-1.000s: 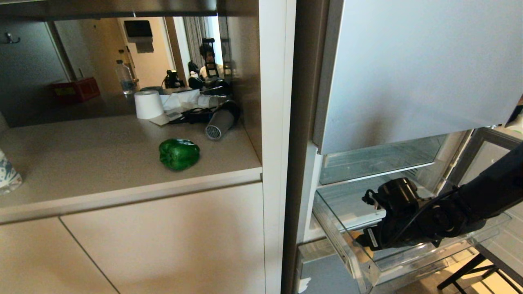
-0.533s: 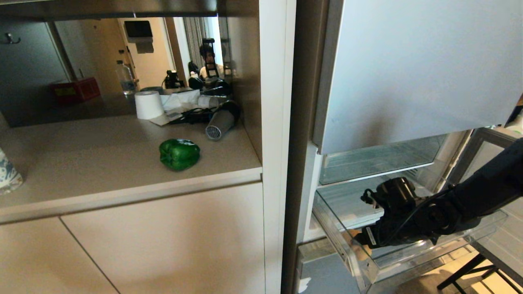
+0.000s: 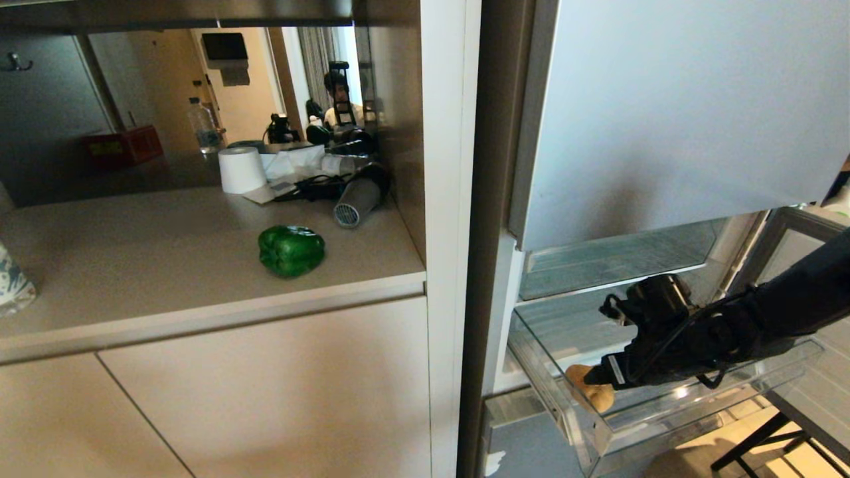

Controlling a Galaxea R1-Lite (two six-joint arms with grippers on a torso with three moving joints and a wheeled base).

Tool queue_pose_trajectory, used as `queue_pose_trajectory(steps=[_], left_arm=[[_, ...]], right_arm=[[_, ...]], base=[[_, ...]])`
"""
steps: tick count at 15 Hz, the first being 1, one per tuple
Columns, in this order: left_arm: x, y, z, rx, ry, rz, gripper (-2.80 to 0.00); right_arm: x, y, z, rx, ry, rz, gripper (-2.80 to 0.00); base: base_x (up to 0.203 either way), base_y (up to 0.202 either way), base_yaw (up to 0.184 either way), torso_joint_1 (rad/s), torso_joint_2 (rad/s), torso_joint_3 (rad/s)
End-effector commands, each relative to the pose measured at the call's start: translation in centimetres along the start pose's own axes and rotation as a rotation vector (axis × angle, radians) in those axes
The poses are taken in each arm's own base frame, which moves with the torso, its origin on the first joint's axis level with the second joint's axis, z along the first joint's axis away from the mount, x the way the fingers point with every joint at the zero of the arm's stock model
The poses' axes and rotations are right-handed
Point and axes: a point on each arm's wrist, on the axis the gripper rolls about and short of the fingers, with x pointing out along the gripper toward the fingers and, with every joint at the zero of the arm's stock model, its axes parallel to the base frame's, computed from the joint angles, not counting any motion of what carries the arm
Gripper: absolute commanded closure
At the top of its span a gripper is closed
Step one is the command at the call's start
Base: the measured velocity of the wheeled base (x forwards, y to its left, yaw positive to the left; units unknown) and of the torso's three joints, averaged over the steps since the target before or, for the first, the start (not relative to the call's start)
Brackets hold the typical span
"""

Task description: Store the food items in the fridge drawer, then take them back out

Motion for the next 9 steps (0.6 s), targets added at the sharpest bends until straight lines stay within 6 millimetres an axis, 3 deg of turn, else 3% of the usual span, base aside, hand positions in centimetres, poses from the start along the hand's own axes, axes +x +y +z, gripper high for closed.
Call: queue_pose_trajectory(steps=[1,9], left_arm=[[0.1,0.0,-0.3,0.000,0.008,0.000,0.00],[0.1,0.0,-0.3,0.000,0.008,0.000,0.00]], right_arm=[[-1.0,-0.1,0.5,0.001,-0.034,0.002,-2.80],[0.5,0.5,0.5,-0.020,-0.007,0.012,-2.80]], base=[[0.000,0.000,0.000,0.000,0.00,0.000],[0.000,0.000,0.000,0.000,0.00,0.000]])
